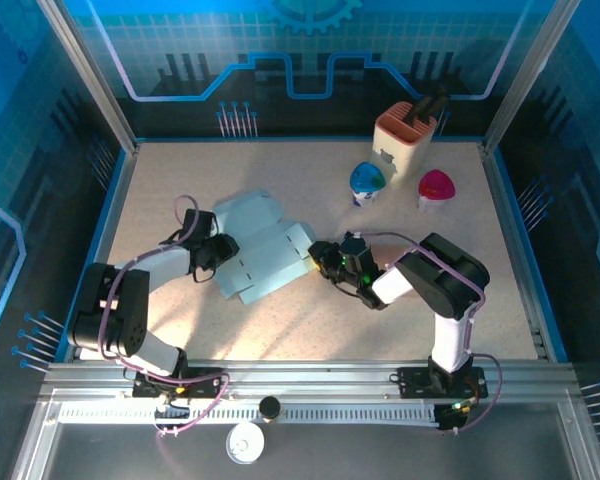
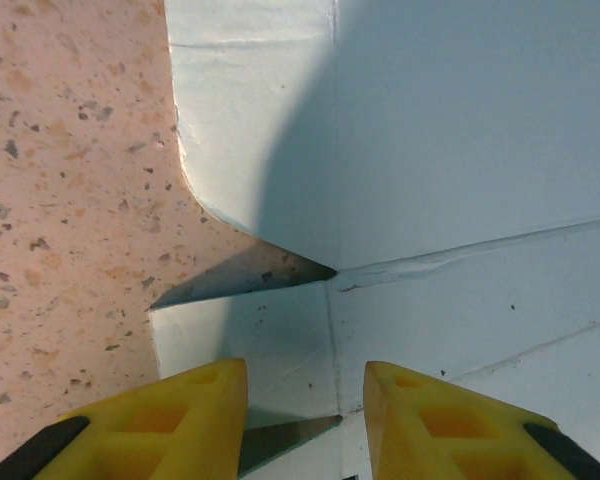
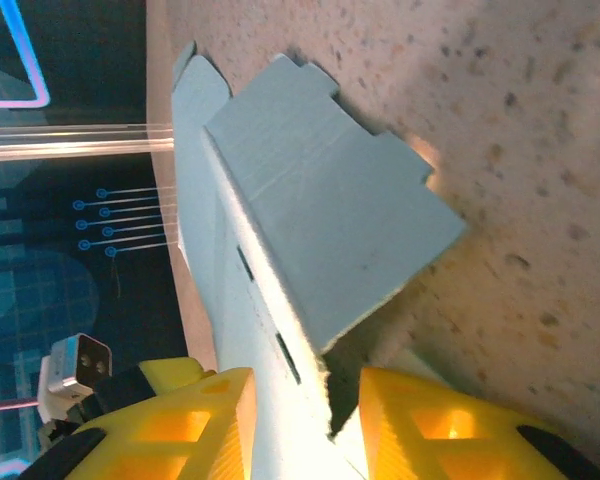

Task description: Fold the paper box

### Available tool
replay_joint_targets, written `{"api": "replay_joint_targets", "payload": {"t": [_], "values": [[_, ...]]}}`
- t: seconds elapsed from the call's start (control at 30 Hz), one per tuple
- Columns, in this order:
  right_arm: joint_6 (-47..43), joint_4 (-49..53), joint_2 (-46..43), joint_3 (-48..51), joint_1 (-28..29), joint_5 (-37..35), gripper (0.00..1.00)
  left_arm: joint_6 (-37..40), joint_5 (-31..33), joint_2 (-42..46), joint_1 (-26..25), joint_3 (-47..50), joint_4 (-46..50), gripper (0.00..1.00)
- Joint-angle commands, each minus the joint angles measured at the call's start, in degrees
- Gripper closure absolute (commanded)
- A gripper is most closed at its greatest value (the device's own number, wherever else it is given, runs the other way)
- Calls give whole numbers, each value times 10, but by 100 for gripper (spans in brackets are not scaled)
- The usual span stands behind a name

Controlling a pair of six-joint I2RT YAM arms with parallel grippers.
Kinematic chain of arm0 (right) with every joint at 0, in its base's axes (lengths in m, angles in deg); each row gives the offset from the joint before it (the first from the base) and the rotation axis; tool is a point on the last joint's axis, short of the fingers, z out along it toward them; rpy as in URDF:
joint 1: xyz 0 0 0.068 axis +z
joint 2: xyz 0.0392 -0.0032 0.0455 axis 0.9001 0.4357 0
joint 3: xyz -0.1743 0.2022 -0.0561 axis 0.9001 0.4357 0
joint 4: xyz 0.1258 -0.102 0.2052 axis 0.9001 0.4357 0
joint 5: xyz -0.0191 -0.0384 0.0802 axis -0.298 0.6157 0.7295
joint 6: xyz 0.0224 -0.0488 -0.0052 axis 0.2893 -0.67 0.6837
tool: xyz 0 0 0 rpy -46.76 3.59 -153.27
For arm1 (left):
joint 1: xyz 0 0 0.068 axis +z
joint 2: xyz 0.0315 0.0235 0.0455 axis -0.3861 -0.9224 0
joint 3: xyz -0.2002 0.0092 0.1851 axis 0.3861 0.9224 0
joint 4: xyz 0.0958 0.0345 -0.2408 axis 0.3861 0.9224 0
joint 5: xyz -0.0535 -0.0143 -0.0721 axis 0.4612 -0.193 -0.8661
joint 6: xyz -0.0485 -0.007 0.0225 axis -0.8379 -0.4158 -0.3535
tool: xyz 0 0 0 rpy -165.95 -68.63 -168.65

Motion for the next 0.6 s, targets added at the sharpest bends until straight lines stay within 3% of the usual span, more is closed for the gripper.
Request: {"api": "replay_joint_targets", "payload": {"t": [0.0,0.37,0.57], "values": [[-14,18,4,-15,-7,-20,67,14,-18,1,4,5,-12,64],[-20,5,39,-37,-15,-7,69,18,-21,4,4,5,-10,64],[-18,-10,50,-42,-14,-7,85,22,-21,3,3,3,-10,64]]}}
